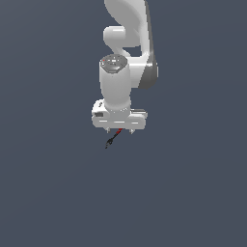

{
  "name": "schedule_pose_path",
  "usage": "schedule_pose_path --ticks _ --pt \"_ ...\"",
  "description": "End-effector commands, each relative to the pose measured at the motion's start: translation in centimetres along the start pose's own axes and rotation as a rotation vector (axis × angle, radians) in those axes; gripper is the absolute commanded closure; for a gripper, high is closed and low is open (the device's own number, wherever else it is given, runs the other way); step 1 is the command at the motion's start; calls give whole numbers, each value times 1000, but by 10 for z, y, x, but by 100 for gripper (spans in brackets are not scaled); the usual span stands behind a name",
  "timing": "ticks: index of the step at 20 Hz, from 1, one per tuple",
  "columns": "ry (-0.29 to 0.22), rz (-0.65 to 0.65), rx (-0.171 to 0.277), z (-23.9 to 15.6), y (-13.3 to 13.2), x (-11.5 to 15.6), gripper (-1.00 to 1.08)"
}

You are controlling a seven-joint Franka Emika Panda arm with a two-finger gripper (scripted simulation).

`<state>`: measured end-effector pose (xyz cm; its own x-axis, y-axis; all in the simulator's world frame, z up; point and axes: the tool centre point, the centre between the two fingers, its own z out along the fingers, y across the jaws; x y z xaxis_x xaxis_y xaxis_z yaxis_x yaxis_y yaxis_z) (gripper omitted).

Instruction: Pick up the object and move it to a goal position.

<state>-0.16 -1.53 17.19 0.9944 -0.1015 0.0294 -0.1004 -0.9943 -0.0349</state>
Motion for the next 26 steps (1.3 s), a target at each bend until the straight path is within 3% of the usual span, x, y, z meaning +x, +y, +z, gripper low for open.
schedule_pose_path --ticks 1,16,26 --pt "-3 35 -1 9 3 -5 -92" --pt "-19 394 -28 92 32 -69 -92" --pt "-20 495 -41 111 42 -90 -92"
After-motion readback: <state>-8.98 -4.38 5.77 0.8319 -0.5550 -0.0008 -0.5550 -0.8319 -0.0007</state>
